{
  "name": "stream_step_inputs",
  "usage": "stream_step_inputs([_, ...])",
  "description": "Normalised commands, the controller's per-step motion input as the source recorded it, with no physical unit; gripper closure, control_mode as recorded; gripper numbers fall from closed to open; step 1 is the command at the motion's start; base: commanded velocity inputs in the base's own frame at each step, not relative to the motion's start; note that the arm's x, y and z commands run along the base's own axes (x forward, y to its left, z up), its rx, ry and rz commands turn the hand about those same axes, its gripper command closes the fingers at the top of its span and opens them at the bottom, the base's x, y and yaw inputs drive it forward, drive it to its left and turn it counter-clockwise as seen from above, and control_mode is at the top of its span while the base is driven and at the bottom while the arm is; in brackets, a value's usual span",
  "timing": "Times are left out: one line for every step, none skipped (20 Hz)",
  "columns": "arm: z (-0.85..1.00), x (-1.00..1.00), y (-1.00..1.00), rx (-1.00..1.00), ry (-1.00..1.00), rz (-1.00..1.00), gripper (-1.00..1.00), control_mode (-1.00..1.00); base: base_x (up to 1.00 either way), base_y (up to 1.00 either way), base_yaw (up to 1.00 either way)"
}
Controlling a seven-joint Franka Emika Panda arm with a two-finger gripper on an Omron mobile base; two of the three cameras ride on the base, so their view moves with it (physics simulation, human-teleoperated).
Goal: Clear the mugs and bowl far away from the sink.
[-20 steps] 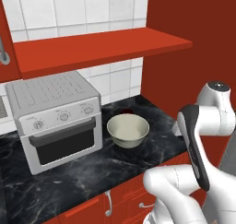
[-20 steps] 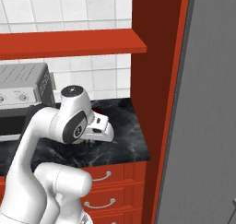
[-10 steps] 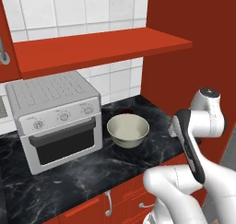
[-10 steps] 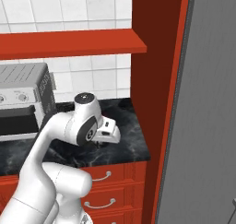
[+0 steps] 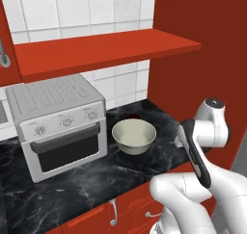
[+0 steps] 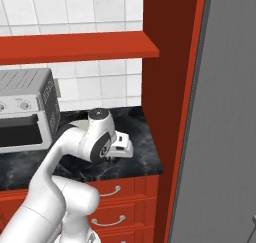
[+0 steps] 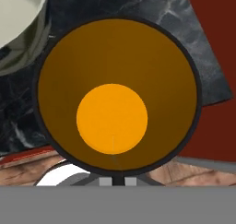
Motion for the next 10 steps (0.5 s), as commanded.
stream_step_inputs([-0.24,0.0,0.0,-0.01,0.0,0.17,1.0,-1.0,0.0,0.0,0.0])
stream_step_inputs([-0.21,0.06,0.0,-0.04,0.0,0.17,1.0,-1.0,0.0,0.0,0.0])
stream_step_inputs([-0.2,0.0,0.0,-0.06,-0.02,0.15,1.0,-1.0,0.0,0.0,0.0])
stream_step_inputs([-0.22,0.02,0.0,-0.08,0.0,0.13,1.0,-1.0,0.0,0.0,0.0])
stream_step_inputs([-0.23,0.0,0.0,-0.09,0.0,0.12,1.0,-1.0,0.0,0.0,0.0])
stream_step_inputs([-0.24,0.01,0.0,-0.09,0.0,0.1,1.0,-1.0,0.0,0.0,0.0])
stream_step_inputs([-0.24,0.06,0.0,-0.08,0.0,0.1,1.0,-1.0,0.0,0.0,0.0])
stream_step_inputs([-0.24,0.06,0.0,-0.08,0.0,0.1,1.0,-1.0,0.0,0.0,0.0])
stream_step_inputs([-0.26,0.11,0.0,-0.07,0.0,0.09,1.0,-1.0,0.0,0.0,0.0])
stream_step_inputs([-0.26,0.11,0.0,-0.07,0.0,0.08,1.0,-1.0,0.0,0.0,0.0])
